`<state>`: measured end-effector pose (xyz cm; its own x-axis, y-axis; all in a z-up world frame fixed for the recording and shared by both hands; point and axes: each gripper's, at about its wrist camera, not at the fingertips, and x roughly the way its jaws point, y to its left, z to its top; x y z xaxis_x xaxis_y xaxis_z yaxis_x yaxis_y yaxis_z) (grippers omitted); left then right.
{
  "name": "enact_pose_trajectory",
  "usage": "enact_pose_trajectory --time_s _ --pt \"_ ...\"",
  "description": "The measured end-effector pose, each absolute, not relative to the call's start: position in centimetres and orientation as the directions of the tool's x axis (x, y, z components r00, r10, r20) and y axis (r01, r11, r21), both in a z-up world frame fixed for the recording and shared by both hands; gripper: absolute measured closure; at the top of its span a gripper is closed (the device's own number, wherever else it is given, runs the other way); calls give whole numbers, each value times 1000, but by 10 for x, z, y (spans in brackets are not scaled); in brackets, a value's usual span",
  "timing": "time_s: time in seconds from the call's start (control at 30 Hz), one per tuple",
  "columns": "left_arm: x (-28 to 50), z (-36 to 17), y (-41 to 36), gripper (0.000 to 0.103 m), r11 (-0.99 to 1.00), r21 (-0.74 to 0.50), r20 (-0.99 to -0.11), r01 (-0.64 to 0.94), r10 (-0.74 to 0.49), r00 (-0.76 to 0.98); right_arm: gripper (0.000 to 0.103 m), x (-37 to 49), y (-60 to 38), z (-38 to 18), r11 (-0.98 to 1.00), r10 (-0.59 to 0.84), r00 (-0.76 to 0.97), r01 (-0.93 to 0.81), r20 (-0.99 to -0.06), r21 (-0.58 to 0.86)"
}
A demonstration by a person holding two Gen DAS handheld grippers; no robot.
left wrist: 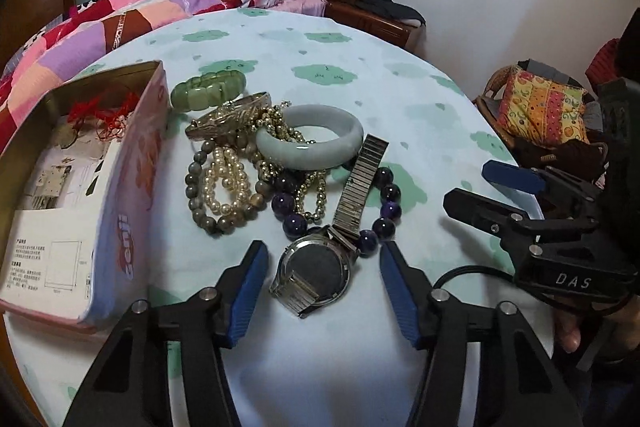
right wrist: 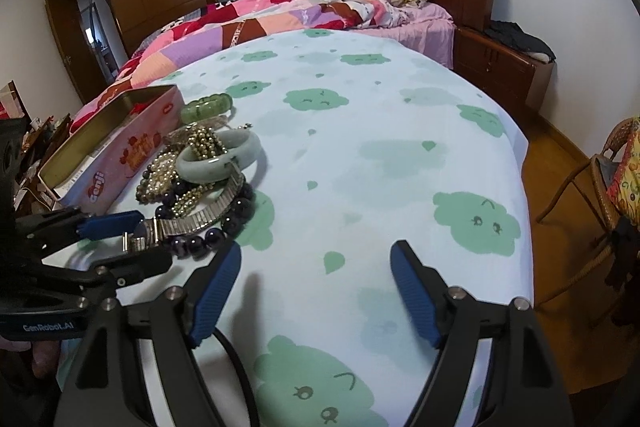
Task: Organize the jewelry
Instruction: 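Grasp the silver watch from the pile with the left gripper, then grasp and lift the gold chain necklace with the right gripper while the left gripper holds the watch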
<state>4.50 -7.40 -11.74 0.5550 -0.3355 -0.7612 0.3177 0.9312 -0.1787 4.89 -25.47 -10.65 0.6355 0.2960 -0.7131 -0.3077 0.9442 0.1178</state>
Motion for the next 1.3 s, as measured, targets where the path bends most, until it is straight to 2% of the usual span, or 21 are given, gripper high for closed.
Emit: enact_pose_trajectory --time_s 0.03,0.3,0.6,0.67,0.77,1.0,1.17,1.3 --pt "45 -118 -75 63 929 -180 -761 323 -340 553 23 49 -254 -107 944 297 636 -308 -713 118" --pt "38 -105 -57 64 920 -241 -714 310 -385 585 23 52 -262 -102 945 310 644 -291 -699 151" --pt "21 -62 -39 64 933 -231 -609 275 -359 707 24 69 -250 -91 928 345 613 -337 -710 160" --pt "21 -57 -38 64 937 -220 -600 270 -348 720 32 73 -244 -88 921 356 604 -357 -713 157" --pt "22 -53 -32 64 941 -223 -590 254 -337 734 38 81 -231 -83 910 370 593 -385 -715 152" --pt "24 -52 -17 64 953 -222 -583 207 -300 755 40 97 -202 -72 885 406 567 -441 -717 153" --pt "32 -56 -14 64 961 -205 -586 187 -274 763 49 112 -179 -67 861 424 538 -488 -728 141" --pt "43 -59 -10 64 965 -202 -593 166 -255 764 53 127 -174 -72 890 352 546 -447 -760 92"
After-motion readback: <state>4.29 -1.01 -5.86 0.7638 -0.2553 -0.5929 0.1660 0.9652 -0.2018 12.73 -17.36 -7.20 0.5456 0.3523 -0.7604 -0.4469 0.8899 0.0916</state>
